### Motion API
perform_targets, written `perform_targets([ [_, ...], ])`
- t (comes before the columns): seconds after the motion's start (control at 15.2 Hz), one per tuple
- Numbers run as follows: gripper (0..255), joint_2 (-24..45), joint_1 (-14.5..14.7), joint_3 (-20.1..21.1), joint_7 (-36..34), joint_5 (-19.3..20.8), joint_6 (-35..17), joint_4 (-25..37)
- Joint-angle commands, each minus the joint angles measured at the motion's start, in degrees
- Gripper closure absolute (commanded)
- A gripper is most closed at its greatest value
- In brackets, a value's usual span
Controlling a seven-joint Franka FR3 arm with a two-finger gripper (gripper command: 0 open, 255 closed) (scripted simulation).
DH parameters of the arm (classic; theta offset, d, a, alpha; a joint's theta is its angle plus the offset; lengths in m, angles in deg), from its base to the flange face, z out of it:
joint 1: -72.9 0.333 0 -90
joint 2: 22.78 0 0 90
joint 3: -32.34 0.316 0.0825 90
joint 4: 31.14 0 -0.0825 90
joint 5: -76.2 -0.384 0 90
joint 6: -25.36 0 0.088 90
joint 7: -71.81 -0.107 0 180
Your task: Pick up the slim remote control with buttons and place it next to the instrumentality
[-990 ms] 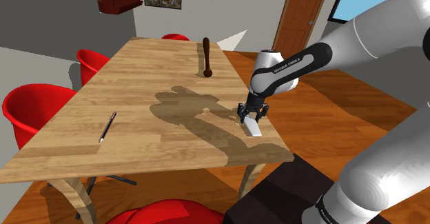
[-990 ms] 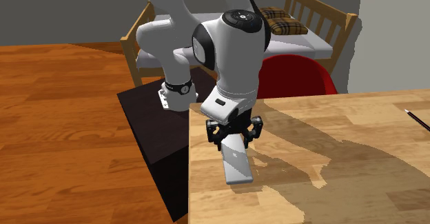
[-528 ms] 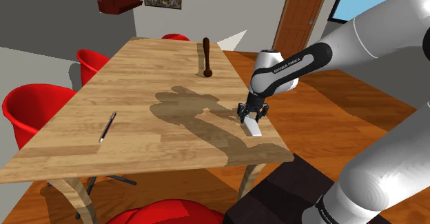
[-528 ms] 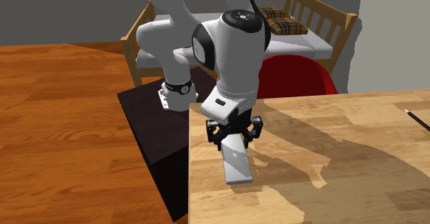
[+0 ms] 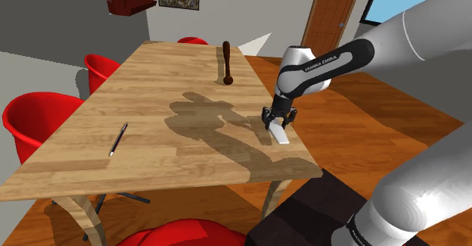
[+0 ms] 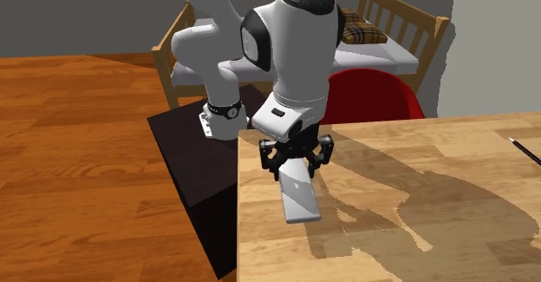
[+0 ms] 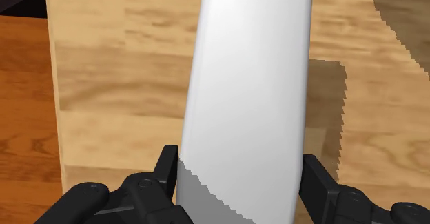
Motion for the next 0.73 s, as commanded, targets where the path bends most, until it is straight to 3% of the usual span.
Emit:
perform_targets([
  [0.0,255,-1.05,-0.04,-0.1,0.13,-0.02,1.86,0.79],
  [0.66,255,-3.73,0.59,0.73,-1.21,-0.34,8.67,4.95],
])
